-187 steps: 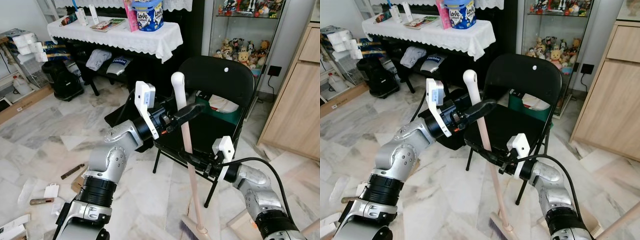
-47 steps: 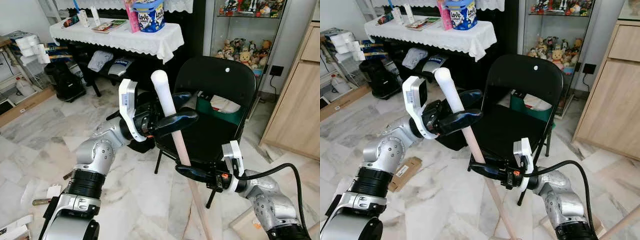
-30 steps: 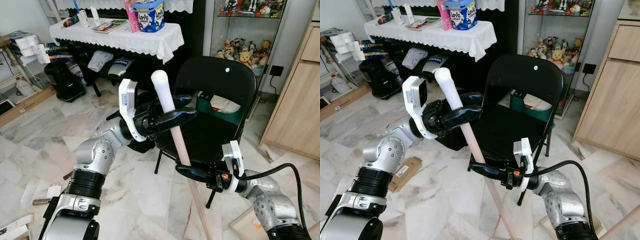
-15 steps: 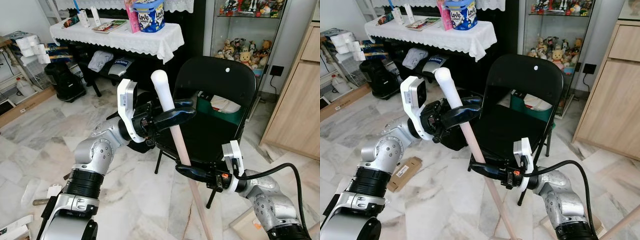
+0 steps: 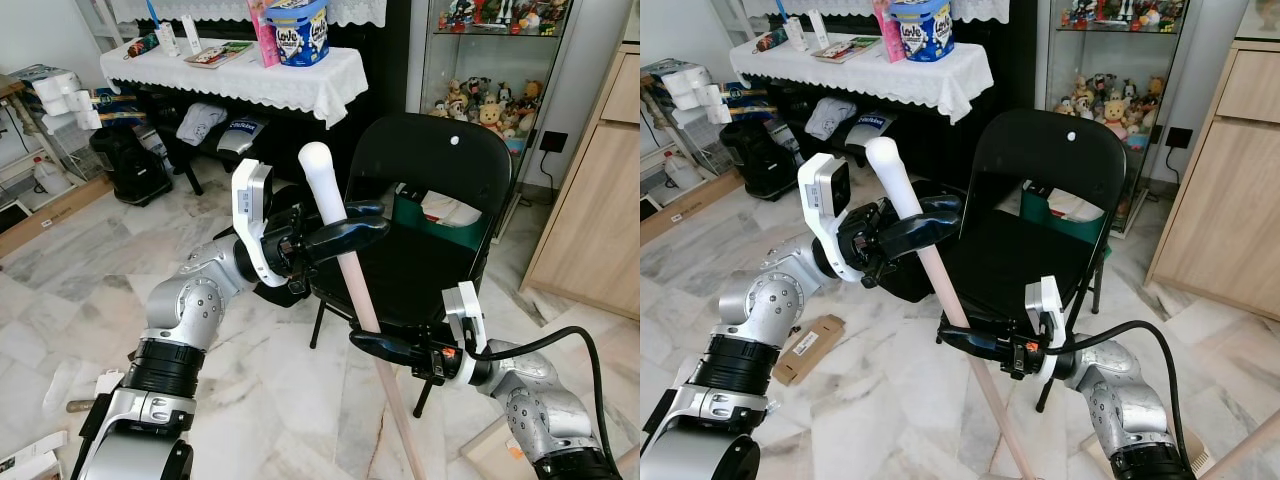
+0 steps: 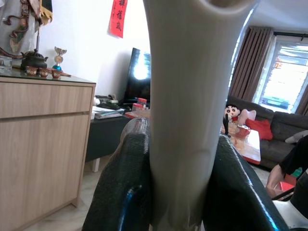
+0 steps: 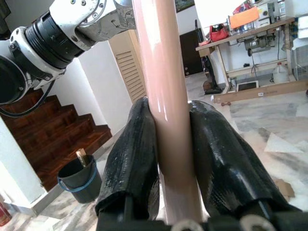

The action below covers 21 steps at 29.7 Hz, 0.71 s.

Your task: Sweep floor

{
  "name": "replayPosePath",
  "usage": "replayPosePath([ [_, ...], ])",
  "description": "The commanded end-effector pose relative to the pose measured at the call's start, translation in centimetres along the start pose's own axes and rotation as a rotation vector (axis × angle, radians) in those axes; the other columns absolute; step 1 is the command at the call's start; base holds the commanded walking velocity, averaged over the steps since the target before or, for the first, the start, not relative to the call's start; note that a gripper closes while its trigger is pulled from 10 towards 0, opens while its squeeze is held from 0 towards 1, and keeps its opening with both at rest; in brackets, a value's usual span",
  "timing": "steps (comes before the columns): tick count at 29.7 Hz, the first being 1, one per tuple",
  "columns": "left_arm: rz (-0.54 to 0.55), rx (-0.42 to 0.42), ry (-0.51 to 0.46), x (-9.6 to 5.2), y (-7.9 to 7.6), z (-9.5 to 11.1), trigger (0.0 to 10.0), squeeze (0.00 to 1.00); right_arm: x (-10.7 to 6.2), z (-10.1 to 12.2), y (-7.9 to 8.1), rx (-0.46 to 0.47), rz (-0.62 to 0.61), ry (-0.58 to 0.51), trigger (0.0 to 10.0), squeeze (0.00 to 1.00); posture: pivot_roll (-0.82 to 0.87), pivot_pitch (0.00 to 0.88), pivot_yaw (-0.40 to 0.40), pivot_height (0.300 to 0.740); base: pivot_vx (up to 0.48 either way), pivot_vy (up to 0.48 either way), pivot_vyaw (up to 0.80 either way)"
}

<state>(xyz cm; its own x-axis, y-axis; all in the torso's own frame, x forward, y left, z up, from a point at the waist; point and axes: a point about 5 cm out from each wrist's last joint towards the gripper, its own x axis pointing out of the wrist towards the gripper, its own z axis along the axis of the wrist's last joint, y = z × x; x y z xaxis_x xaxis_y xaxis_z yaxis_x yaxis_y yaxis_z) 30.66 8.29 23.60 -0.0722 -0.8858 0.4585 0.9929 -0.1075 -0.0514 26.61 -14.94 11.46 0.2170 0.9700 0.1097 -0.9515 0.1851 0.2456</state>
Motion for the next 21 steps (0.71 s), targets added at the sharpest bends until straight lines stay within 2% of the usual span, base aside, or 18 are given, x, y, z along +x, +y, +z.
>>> replayPosePath([
  [1, 0.000, -0.003, -0.018, -0.50, -0.03, 0.43, 0.0, 0.00, 0.18, -0.81, 0.19, 0.063, 0.004, -0.015, 0.0, 0.00, -0.10, 0.000, 0.153, 0.740, 0.000, 0.000, 0.00],
  [4, 0.004, -0.005, -0.022, -0.53, 0.02, 0.46, 0.0, 0.00, 0.10, -0.93, -0.26, 0.025, -0.053, 0.002, 0.0, 0.00, -0.10, 0.000, 0.153, 0.740, 0.000, 0.000, 0.00],
  [5, 0.005, -0.005, -0.023, -0.53, 0.03, 0.46, 0.0, 0.00, 0.07, -1.05, -0.51, 0.014, -0.077, 0.014, 10.0, 0.00, -0.10, 0.000, 0.153, 0.740, 0.000, 0.000, 0.00],
  [8, 0.006, -0.004, -0.024, -0.52, 0.05, 0.46, 0.0, 0.00, 0.13, -1.10, -0.45, 0.027, -0.063, 0.014, 10.0, 0.00, -0.10, 0.000, 0.153, 0.740, 0.000, 0.000, 0.00],
  [9, 0.006, -0.004, -0.024, -0.51, 0.04, 0.46, 0.0, 0.00, 0.13, -1.11, -0.47, 0.029, -0.064, 0.014, 10.0, 0.93, -0.10, 0.000, 0.153, 0.740, 0.000, 0.000, 0.00],
  [10, 0.003, -0.003, -0.024, -0.50, 0.04, 0.48, 0.0, 0.00, 0.13, -1.13, -0.51, 0.032, -0.066, 0.015, 10.0, 1.00, -0.10, 0.000, 0.153, 0.740, 0.000, 0.000, 0.00],
  [21, 0.000, -0.003, -0.024, -0.50, 0.03, 0.48, 0.0, 0.00, 0.17, -1.22, -0.52, 0.031, -0.062, 0.017, 10.0, 1.00, -0.10, 0.000, 0.154, 0.740, 0.000, 0.000, 0.00],
])
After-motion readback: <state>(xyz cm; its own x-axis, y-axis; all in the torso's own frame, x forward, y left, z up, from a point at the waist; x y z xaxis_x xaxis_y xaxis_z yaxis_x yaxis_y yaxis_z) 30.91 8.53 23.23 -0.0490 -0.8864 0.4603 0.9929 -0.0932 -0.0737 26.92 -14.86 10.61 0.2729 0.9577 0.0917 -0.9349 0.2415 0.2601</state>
